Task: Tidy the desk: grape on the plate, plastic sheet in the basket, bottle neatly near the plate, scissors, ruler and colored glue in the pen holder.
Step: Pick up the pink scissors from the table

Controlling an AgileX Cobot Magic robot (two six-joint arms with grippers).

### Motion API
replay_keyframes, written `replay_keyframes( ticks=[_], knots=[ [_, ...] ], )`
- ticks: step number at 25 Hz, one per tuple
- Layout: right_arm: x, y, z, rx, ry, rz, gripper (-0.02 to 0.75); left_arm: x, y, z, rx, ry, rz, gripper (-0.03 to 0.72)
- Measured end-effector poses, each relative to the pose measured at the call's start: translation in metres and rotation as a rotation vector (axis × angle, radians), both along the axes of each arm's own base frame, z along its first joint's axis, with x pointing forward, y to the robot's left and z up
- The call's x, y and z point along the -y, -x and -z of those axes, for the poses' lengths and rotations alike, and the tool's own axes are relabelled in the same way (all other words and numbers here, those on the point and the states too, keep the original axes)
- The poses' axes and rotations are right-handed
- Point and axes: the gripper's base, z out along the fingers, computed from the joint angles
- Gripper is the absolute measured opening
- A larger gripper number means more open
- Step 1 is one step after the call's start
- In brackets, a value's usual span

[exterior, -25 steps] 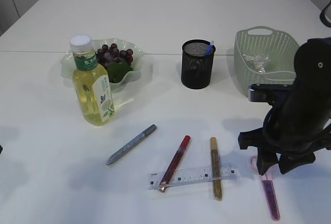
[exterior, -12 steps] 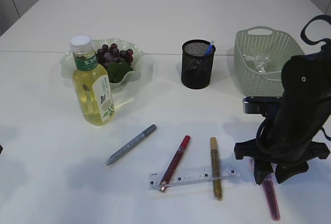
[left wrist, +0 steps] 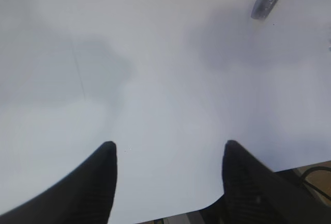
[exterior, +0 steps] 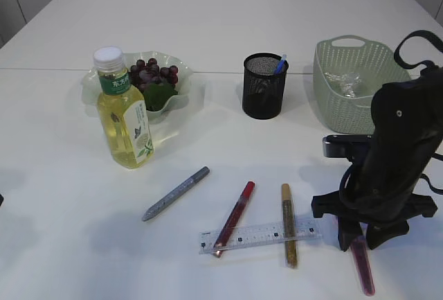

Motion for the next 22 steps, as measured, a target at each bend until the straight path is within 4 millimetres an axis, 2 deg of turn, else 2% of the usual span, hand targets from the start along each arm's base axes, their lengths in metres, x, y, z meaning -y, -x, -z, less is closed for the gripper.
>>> replay_keyframes(
  ticks=[6,11,22],
  knots=[
    [-0.0002,-0.0008,0.0007,0.007,-0.002,0.003,0.349,0.0000,0.0000,0.0000,0.000,0.000,0.000,0.468],
    [-0.0002,-0.0018,0.0007,0.018,-0.001,-0.001,0.286,0.0000,0.0000,0.0000,0.000,0.000,0.000,0.468],
    [0.0015,-0.0025,0.0008,0.025,0.017,-0.021,0.244,0.0000,0.0000,0.0000,0.000,0.000,0.000,0.468]
  ],
)
